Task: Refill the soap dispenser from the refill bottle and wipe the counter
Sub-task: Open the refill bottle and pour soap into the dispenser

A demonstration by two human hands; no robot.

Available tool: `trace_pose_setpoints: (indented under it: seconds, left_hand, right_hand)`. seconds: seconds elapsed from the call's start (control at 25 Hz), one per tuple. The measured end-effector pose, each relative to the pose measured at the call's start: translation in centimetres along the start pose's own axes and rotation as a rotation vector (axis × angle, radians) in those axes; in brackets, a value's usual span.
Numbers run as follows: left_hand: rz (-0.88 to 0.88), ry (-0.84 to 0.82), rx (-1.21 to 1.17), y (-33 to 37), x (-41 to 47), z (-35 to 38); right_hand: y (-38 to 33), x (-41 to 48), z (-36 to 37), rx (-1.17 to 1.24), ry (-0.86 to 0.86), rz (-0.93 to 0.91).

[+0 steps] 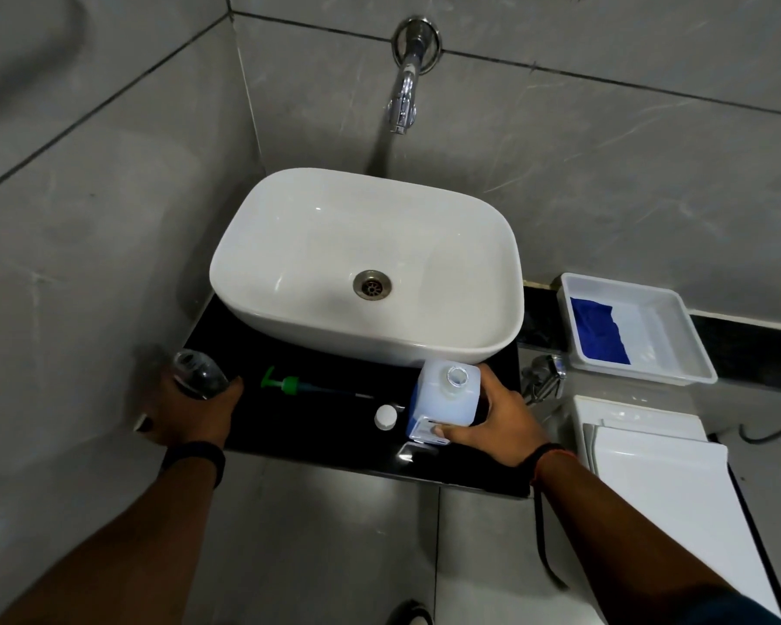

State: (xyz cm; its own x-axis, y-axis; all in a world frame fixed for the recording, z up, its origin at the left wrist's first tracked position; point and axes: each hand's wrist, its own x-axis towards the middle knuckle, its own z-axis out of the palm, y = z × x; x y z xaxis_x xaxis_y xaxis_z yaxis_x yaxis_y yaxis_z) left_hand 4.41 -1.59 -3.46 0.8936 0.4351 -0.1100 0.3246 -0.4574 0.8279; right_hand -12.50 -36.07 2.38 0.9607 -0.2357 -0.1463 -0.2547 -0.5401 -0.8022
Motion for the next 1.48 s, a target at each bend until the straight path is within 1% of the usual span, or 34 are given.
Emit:
trace_pose_setpoints:
  seconds: [0.12, 0.2, 0.32, 0.44, 0.52, 0.64, 0.76, 0.88, 1.0, 1.08, 1.24, 1.48]
  left_hand:
    - [-0.001, 0.07, 0.006, 0.9, -0.8, -0.2]
    - [0.012, 0.115, -0.062, 1.8, -1.3, -0.3]
    - [0.115, 0.141, -0.195, 3.8, -2.7, -0.4]
    - [0.232, 0.071, -0.346, 6.9, -4.7, -0.3]
    - [0.303, 0.012, -0.428, 9.1, -6.5, -0.2]
    - [0.351, -0.071, -0.441, 12.3, -9.5, 0.6]
    - [0.423, -0.15, -0.418, 15.3, -12.3, 0.6]
    - [0.463, -0.222, -0.357, 17.3, -14.2, 0.2]
    - [0.468, -0.236, -0.293, 18.5, -15.2, -0.5]
    - [0.465, -0.232, -0.276, 19.2, -15.5, -0.8]
    - [0.458, -0.243, -0.278, 20.0, -16.1, -0.9]
    - [0.487, -0.236, -0.248, 20.3, -16.6, -0.6]
  right_hand:
    - [-0.2, 0.0, -0.1, 0.001, 0.001, -0.002]
    - [-0.3, -0.1, -0.1, 0.012, 0.01, -0.01]
    - [-0.7, -0.5, 0.0, 0.02, 0.048, -0.015]
    - [-1.8, -1.1, -0.7, 0.035, 0.127, -0.027]
    - [-3.4, -1.2, -1.6, 0.046, 0.18, -0.071]
    - [-7.2, -0.6, -3.6, 0.042, 0.268, -0.177]
    - [-12.1, -0.3, -6.4, 0.014, 0.308, -0.27]
    - [-16.5, 0.1, -9.4, -0.063, 0.225, -0.285]
    - [-19.7, -0.2, -11.3, -0.265, 0.133, -0.33]
    - [-21.0, -0.6, -12.1, -0.395, 0.087, -0.329]
    - [-21.5, -1.0, -12.8, -0.589, 0.052, -0.274]
    - [-21.4, -0.6, -13.7, -0.719, 0.04, -0.254]
